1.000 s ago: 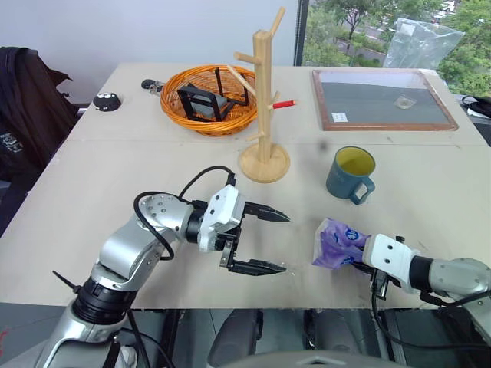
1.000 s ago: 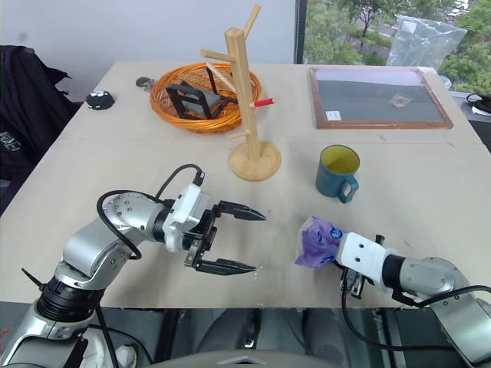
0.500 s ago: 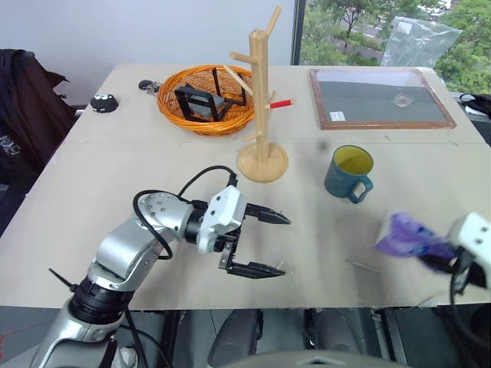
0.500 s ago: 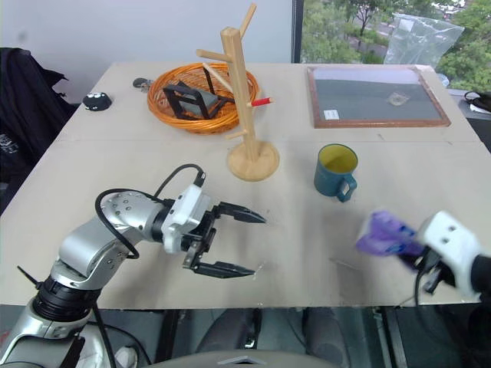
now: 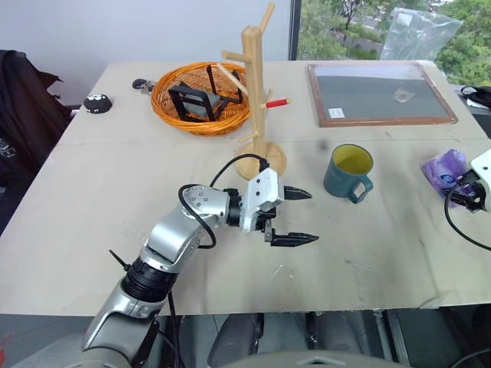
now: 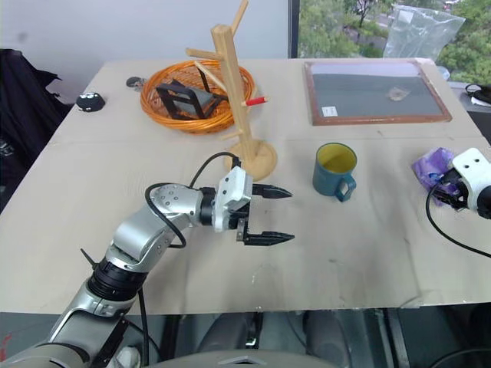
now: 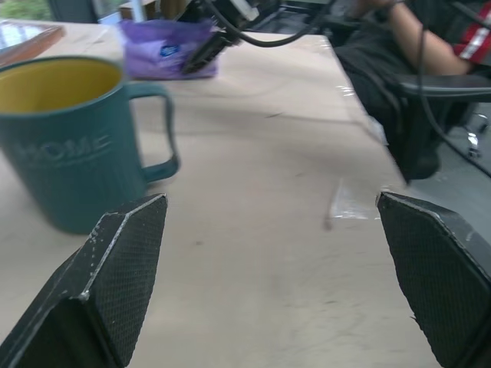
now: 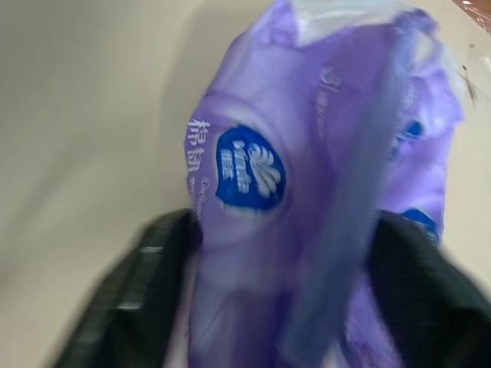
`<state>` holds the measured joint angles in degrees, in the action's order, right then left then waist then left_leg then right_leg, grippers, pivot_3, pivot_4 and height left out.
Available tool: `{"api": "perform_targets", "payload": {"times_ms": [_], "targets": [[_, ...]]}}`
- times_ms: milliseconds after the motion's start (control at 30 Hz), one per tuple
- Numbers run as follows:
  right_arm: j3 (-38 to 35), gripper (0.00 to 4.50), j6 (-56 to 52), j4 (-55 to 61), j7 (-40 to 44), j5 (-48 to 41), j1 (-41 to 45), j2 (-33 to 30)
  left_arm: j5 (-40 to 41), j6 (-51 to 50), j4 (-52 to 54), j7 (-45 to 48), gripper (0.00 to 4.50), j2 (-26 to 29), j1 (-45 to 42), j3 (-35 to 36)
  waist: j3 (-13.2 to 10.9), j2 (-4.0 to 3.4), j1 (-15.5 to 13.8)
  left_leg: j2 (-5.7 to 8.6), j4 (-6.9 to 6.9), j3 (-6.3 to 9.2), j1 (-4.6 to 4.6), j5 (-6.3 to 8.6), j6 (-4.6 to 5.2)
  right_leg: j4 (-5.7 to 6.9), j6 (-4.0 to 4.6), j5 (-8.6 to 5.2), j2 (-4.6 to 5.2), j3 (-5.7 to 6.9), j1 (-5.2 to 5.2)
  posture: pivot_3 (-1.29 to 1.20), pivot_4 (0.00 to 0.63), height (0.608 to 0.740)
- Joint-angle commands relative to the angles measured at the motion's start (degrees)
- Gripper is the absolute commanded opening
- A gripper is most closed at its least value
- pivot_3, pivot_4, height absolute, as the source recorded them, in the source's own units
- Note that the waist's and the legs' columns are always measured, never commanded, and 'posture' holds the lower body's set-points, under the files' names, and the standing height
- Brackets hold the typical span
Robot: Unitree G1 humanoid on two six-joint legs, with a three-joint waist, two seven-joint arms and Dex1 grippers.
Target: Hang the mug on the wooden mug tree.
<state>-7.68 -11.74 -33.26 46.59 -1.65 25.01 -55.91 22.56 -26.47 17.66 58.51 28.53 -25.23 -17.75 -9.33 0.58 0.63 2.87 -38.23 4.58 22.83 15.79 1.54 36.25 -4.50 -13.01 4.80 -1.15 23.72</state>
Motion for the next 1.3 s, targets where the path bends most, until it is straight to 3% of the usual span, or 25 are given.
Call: {"api": "perform_targets", "payload": {"times_ms": [33, 100, 233, 300, 400, 567, 900, 1300], "targets": [[-4.64, 4.48, -0.44, 7.76, 0.44, -2.10, -2.81, -3.23, -0.24, 0.94, 3.99, -1.58, 4.50, 0.41, 2.17, 1.17, 0.00, -0.02, -0.11, 0.00, 0.00, 0.00, 0.00, 0.00, 0.00, -0.03, 0.00, 0.00, 0.02, -0.01, 0.00, 0.00, 0.150, 0.740], [-10.04, 4.48, -5.97, 18.72, 1.49, -6.60, -8.39, -2.91, -0.36, 0.68, 5.69, -2.66, 4.50, 1.48, 4.32, 2.28, -0.01, -0.04, -0.19, 0.01, 0.00, 0.03, 0.01, 0.00, 0.00, -0.02, -0.01, 0.00, 0.02, 0.01, -0.01, 0.00, 0.150, 0.740], [-20.90, 4.48, -25.05, 50.67, -0.10, -19.58, -23.93, 3.72, 0.18, -0.43, 10.06, -4.83, 4.50, 4.18, 9.57, 5.18, 0.02, -0.10, -0.61, -0.08, -0.02, 0.23, -0.11, 0.01, -0.01, 0.18, 0.00, 0.01, -0.08, 0.08, -0.09, 0.00, 0.150, 0.740], [-20.64, 4.48, -32.45, 62.83, -5.52, -23.42, -28.88, 9.23, 0.28, -1.43, 11.17, -5.90, 4.50, 4.77, 10.90, 5.72, 0.05, -0.05, -0.69, -0.09, -0.09, 0.27, -0.17, 0.07, 0.10, 0.31, 0.01, 0.01, -0.14, 0.05, -0.15, 0.00, 0.150, 0.740], [-18.12, 4.48, -38.39, 72.34, -12.02, -24.91, -31.34, 14.83, -0.66, -1.32, 10.52, -6.68, 4.50, 5.03, 10.82, 5.59, 0.07, -0.10, -1.16, 0.01, -0.19, 0.28, -0.29, 0.14, 0.25, 0.42, 0.01, 0.01, -0.07, 0.02, -0.28, 0.00, 0.150, 0.740], [-9.67, 4.48, -41.02, 75.51, -26.10, -19.42, -28.36, 24.82, -0.66, -0.52, 8.14, -6.04, 4.50, 3.91, 8.03, 4.70, 0.12, 0.03, -1.27, 0.04, -0.20, 0.17, -0.85, 0.14, 0.26, 0.38, -0.01, 0.00, -0.07, 0.00, -0.75, 0.00, 0.150, 0.740], [-1.38, 4.48, -39.56, 72.78, -38.09, -13.46, -22.75, 36.56, -0.82, -1.74, 7.40, -6.93, 4.50, 2.95, 4.46, 4.89, 0.11, 0.00, -1.04, 0.01, -0.06, 0.16, -0.79, -0.03, -0.05, 0.43, 0.01, 0.00, -0.14, -0.05, -0.56, 0.00, 0.150, 0.740], [3.45, 4.48, -43.48, 74.73, -41.20, -12.04, -22.41, 39.48, -0.89, -3.65, 9.04, -10.25, 4.50, 1.49, 4.11, 4.34, 0.11, 0.00, -0.04, 0.03, -0.06, 0.16, -0.81, -0.02, -0.04, 0.47, 0.00, 0.00, -0.15, -0.06, -0.56, 0.00, 0.150, 0.740]]}}
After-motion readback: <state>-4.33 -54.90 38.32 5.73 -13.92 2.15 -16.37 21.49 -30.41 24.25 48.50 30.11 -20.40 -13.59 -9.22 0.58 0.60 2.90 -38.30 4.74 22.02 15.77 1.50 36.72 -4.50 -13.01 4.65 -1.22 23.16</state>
